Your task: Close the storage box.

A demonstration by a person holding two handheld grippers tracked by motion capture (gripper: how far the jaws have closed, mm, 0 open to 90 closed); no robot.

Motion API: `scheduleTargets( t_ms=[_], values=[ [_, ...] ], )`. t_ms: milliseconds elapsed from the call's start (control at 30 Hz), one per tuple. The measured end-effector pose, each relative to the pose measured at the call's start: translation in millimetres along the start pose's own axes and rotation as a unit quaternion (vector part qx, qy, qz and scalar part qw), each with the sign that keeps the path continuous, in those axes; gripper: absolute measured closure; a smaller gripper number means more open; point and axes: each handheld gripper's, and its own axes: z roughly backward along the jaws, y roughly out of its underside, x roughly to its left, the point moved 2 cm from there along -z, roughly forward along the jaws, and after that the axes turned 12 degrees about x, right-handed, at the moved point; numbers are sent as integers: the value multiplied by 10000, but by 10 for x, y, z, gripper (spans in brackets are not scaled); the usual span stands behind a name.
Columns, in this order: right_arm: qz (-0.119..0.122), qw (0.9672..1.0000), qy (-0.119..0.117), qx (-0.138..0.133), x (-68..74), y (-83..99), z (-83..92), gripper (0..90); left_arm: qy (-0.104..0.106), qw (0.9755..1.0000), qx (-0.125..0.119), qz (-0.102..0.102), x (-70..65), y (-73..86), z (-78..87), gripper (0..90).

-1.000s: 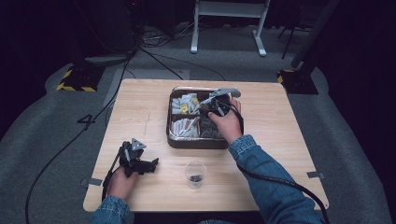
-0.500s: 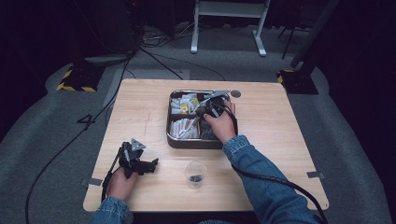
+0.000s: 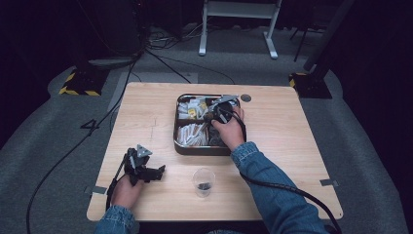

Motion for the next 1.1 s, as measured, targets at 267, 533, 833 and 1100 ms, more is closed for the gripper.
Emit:
scheduleTargets(
  t_ms=[267,533,833,1100],
  values=[
    [69,9999,79,-59,10,3,5,585,-13,10000,-17,-1,4,-8,-6,0],
    [122,9998,131,-77,-10,-13,-18,584,-5,10000,-17,7,3,-11,-9,0],
    [183,9997,104,-108,-22,6,-39,583,-9,10000,-16,6,3,-10,-8,0],
    [171,9997,121,-115,-10,18,-30,583,-7,10000,-15,7,3,-10,-8,0]
  ],
)
